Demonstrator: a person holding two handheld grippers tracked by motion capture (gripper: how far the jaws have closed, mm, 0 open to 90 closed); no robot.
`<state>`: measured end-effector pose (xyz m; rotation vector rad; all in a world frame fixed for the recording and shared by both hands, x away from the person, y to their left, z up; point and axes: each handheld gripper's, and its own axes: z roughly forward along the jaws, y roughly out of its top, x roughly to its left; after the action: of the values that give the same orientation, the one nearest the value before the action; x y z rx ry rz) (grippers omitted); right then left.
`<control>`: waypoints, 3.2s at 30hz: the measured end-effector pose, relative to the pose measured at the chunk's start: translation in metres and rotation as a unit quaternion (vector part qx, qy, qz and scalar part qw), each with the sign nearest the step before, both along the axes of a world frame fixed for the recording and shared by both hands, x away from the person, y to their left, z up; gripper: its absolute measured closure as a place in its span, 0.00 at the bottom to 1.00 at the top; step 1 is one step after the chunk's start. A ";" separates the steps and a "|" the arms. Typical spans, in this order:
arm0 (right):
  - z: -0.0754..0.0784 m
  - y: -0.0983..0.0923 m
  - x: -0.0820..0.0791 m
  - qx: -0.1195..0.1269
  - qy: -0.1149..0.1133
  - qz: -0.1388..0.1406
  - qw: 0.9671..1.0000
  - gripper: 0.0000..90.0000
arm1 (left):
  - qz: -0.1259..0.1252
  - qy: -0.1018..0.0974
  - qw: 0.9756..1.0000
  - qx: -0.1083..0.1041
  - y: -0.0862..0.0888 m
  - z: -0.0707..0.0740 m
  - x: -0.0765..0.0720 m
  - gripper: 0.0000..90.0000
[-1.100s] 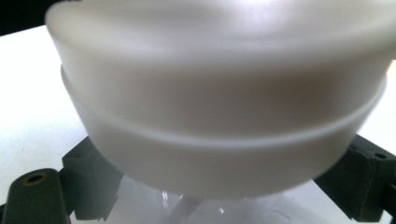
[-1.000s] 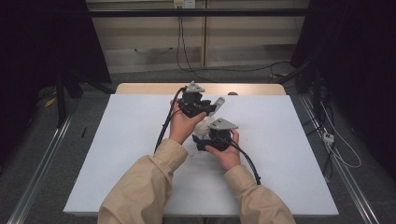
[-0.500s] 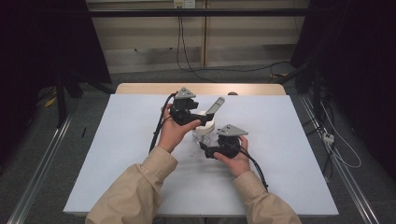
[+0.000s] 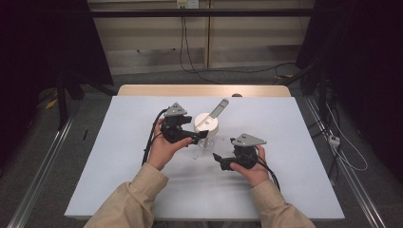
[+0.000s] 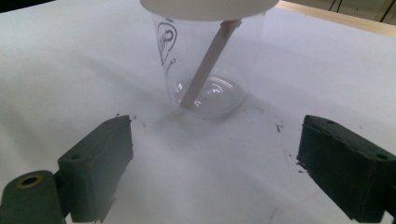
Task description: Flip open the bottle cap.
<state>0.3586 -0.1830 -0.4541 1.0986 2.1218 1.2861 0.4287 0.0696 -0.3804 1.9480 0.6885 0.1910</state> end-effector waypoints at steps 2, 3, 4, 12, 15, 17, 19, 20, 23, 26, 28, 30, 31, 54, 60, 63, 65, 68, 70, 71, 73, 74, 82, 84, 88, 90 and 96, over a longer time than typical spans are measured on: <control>-0.001 -0.003 -0.003 -0.002 0.000 0.000 1.000 0.11 | 0.003 0.000 1.000 0.001 0.007 -0.005 -0.004 0.13; -0.002 -0.005 -0.005 0.001 0.003 -0.001 1.000 0.11 | 0.002 0.005 1.000 0.005 0.010 -0.008 -0.005 0.13; -0.002 -0.007 -0.006 0.000 0.005 0.000 1.000 0.11 | 0.004 0.004 1.000 0.004 0.013 -0.010 -0.007 0.12; 0.001 -0.018 -0.021 0.003 -0.004 0.000 1.000 0.11 | 0.014 0.011 1.000 -0.002 0.037 -0.020 -0.022 0.11; 0.001 -0.022 -0.025 0.002 -0.006 -0.001 1.000 0.11 | 0.015 0.018 1.000 -0.004 0.045 -0.024 -0.027 0.10; 0.002 -0.025 -0.028 0.003 -0.007 -0.001 1.000 0.11 | 0.012 0.018 1.000 -0.002 0.049 -0.028 -0.031 0.09; 0.002 -0.027 -0.031 0.003 -0.008 0.000 1.000 0.11 | 0.013 0.015 1.000 0.002 0.052 -0.030 -0.034 0.09; 0.002 -0.028 -0.033 0.004 -0.008 0.000 1.000 0.11 | 0.014 0.015 1.000 0.002 0.054 -0.031 -0.035 0.09; 0.002 -0.031 -0.036 0.005 -0.008 -0.002 1.000 0.11 | 0.017 0.016 1.000 0.001 0.062 -0.034 -0.038 0.09; 0.002 -0.035 -0.038 0.007 -0.008 -0.004 1.000 0.11 | 0.021 0.016 1.000 0.000 0.069 -0.038 -0.042 0.09; 0.003 -0.037 -0.040 0.009 -0.008 -0.005 1.000 0.11 | 0.020 0.015 1.000 -0.002 0.075 -0.040 -0.045 0.09; 0.003 -0.038 -0.042 0.009 -0.008 -0.006 1.000 0.11 | 0.022 0.016 1.000 -0.001 0.081 -0.041 -0.048 0.09; 0.003 -0.039 -0.043 0.008 -0.008 -0.005 1.000 0.11 | 0.026 0.017 1.000 -0.006 0.083 -0.042 -0.050 0.09; 0.002 -0.058 -0.062 0.005 -0.014 -0.006 1.000 0.11 | 0.052 0.015 0.999 0.007 0.123 -0.054 -0.064 0.09; 0.002 -0.065 -0.064 0.005 -0.016 -0.013 1.000 0.11 | 0.057 0.016 0.998 0.018 0.129 -0.056 -0.065 0.09; 0.002 -0.068 -0.065 0.005 -0.015 -0.016 1.000 0.11 | 0.061 0.015 0.998 0.016 0.133 -0.056 -0.065 0.09; 0.001 -0.071 -0.066 0.004 -0.016 -0.018 1.000 0.11 | 0.063 0.016 0.998 0.014 0.134 -0.058 -0.066 0.09; 0.001 -0.075 -0.067 0.003 -0.016 -0.020 1.000 0.11 | 0.065 0.017 0.998 0.016 0.138 -0.058 -0.067 0.09; 0.001 -0.077 -0.069 0.004 -0.017 -0.022 1.000 0.11 | 0.065 0.019 0.998 0.014 0.141 -0.058 -0.067 0.09; 0.001 -0.078 -0.069 0.003 -0.016 -0.023 1.000 0.11 | 0.068 0.019 0.997 0.014 0.142 -0.058 -0.068 0.09; 0.001 -0.080 -0.070 0.002 -0.017 -0.024 1.000 0.11 | 0.071 0.018 0.997 0.016 0.144 -0.059 -0.068 0.09; 0.001 -0.081 -0.070 0.002 -0.017 -0.024 1.000 0.11 | 0.070 0.017 0.997 0.018 0.145 -0.059 -0.068 0.09; 0.002 -0.092 -0.074 0.003 -0.019 -0.037 0.999 0.12 | 0.080 0.019 0.997 0.016 0.154 -0.061 -0.071 0.09; 0.002 -0.094 -0.076 0.002 -0.018 -0.039 0.999 0.12 | 0.081 0.017 0.996 0.015 0.156 -0.062 -0.071 0.09; 0.001 -0.097 -0.078 0.000 -0.016 -0.039 0.999 0.12 | 0.086 0.018 0.996 0.018 0.160 -0.061 -0.072 0.09; 0.000 -0.098 -0.078 0.000 -0.014 -0.039 0.999 0.12 | 0.090 0.019 0.996 0.016 0.161 -0.061 -0.072 0.09; -0.001 -0.099 -0.080 -0.011 -0.013 -0.040 0.999 0.12 | 0.091 0.018 0.996 0.016 0.164 -0.061 -0.072 0.09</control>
<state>0.2784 -0.2824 -0.4548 1.1388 2.0471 1.2322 0.3568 0.2333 -0.4413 1.9223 0.8929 0.2819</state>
